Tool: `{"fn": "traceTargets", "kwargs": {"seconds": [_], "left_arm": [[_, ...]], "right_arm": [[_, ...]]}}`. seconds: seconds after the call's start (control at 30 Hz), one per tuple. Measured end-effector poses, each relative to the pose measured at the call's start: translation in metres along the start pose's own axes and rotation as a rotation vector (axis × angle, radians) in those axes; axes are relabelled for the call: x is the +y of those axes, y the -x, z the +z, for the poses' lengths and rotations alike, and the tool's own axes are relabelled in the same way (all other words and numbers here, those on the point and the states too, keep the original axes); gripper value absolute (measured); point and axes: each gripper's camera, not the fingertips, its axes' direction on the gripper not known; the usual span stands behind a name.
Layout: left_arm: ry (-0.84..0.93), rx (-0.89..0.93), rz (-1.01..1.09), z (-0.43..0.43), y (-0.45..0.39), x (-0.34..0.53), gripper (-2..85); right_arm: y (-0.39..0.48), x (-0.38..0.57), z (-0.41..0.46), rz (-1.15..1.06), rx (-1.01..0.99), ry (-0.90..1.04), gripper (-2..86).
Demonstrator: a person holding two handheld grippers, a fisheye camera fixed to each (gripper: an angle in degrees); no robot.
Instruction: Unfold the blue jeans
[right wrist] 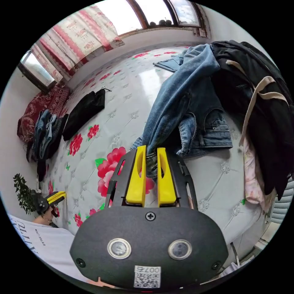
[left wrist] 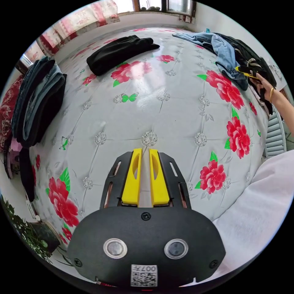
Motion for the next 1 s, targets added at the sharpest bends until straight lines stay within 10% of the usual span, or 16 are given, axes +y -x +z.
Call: {"fn": "traceTargets", "kwargs": {"seconds": [0.5, 1.0], "left_arm": [[-0.281, 0.092, -0.254, -0.14, 0.087, 0.157, 8.7], [-0.038, 0.066, 0.028, -0.104, 0.027, 0.081, 2.5]], "right_arm": [[0.325, 0.185, 0.027, -0.902, -0.605, 0.407, 5.7], [0.143, 0.146, -0.051, -0.23, -0.294, 0.044, 9.4]]}}
